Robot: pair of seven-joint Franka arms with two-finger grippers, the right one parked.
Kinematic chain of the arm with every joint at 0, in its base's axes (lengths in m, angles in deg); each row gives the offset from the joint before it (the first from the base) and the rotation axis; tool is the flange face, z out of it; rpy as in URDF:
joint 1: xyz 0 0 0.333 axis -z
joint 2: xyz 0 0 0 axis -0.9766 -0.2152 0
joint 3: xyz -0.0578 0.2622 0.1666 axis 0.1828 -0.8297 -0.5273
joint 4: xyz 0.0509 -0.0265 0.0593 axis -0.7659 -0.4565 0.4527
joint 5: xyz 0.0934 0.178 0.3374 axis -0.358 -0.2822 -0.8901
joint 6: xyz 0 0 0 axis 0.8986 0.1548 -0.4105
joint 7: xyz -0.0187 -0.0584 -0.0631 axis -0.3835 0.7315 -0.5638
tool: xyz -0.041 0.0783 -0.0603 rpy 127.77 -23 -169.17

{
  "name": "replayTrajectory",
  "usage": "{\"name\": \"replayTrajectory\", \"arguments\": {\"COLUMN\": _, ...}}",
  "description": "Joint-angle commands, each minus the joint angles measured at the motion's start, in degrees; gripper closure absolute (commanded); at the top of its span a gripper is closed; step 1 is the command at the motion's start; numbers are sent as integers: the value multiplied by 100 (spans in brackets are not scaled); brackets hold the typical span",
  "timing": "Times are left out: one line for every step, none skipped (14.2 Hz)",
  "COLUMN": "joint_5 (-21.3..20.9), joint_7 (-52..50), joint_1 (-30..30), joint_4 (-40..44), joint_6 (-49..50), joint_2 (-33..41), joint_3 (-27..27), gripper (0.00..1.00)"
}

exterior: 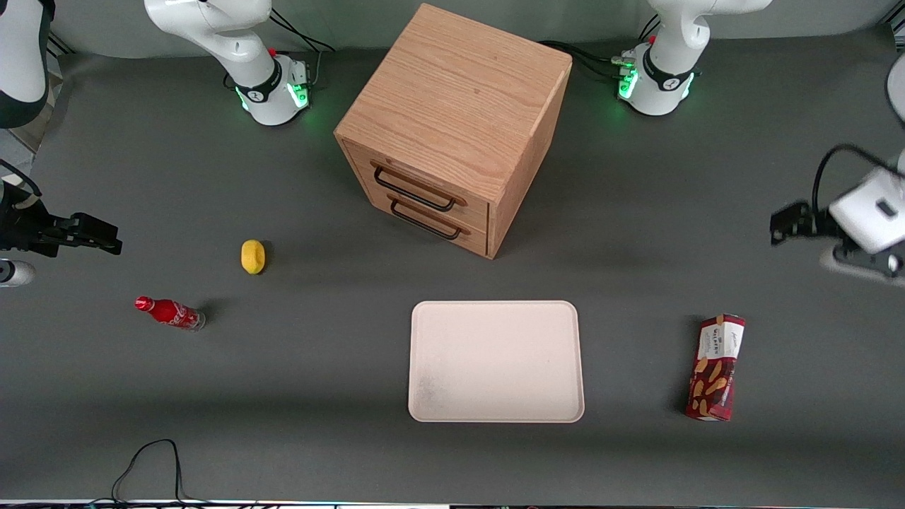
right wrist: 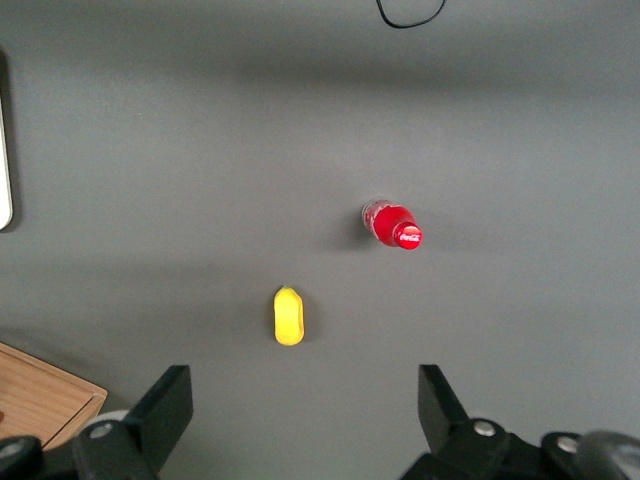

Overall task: Place red cookie box on tray
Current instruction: 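Move the left gripper down over the red plaid shortbread box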

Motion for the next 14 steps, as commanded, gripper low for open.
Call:
{"name": "replayTrajectory", "arguments": {"joint_5": -54, "joint_7": 3, "joint_1": 93, "joint_4": 1114, "joint_6": -144, "joint_2": -1292, "joint_3": -219, "gripper": 0}}
{"name": "replayTrajectory", "arguments": {"joint_5": -53, "joint_7": 12, "joint_1": 93, "joint_4": 1115, "joint_6": -538, "joint_2": -1539, "joint_3": -219, "gripper": 0}}
{"name": "replayTrajectory", "arguments": {"joint_5": -45, "joint_7": 30, "joint_1": 93, "joint_4": 1107, "joint_6": -942, "joint_2": -1785, "joint_3": -219, "gripper": 0}}
{"name": "replayTrajectory", "arguments": {"joint_5": -27, "joint_7": 21, "joint_1": 93, "joint_4": 1089, "joint_6": -1277, "joint_2": -2023, "joint_3": -219, "gripper": 0}}
{"name": "replayTrajectory", "arguments": {"joint_5": -18, "joint_7": 13, "joint_1": 102, "joint_4": 1089, "joint_6": -1584, "joint_2": -2260, "joint_3": -219, "gripper": 0}}
{"name": "replayTrajectory", "arguments": {"joint_5": 86, "joint_7": 12, "joint_1": 102, "joint_4": 1071, "joint_6": -1892, "joint_2": -2462, "joint_3": -228, "gripper": 0}}
{"name": "replayTrajectory", "arguments": {"joint_5": 287, "joint_7": 30, "joint_1": 102, "joint_4": 976, "joint_6": -2156, "joint_2": -2612, "joint_3": -246, "gripper": 0}}
{"name": "replayTrajectory", "arguments": {"joint_5": 376, "joint_7": 30, "joint_1": 102, "joint_4": 801, "joint_6": -2359, "joint_2": -2666, "joint_3": -246, "gripper": 0}}
{"name": "replayTrajectory", "arguments": {"joint_5": 386, "joint_7": 21, "joint_1": 102, "joint_4": 633, "joint_6": -2605, "joint_2": -2728, "joint_3": -246, "gripper": 1}}
{"name": "replayTrajectory", "arguments": {"joint_5": 395, "joint_7": 21, "joint_1": 102, "joint_4": 467, "joint_6": -2825, "joint_2": -2763, "joint_3": -246, "gripper": 1}}
{"name": "replayTrajectory", "arguments": {"joint_5": 403, "joint_7": 4, "joint_1": 102, "joint_4": 282, "joint_6": -3079, "joint_2": -2824, "joint_3": -246, "gripper": 2}}
{"name": "replayTrajectory", "arguments": {"joint_5": 482, "joint_7": 21, "joint_1": 93, "joint_4": 158, "joint_6": -3360, "joint_2": -2842, "joint_3": -246, "gripper": 2}}
{"name": "replayTrajectory", "arguments": {"joint_5": 517, "joint_7": 30, "joint_1": 85, "joint_4": 88, "joint_6": -3528, "joint_2": -2877, "joint_3": -246, "gripper": 3}}
{"name": "replayTrajectory", "arguments": {"joint_5": 527, "joint_7": 21, "joint_1": 84, "joint_4": 69, "joint_6": -3617, "joint_2": -2912, "joint_3": -246, "gripper": 11}}
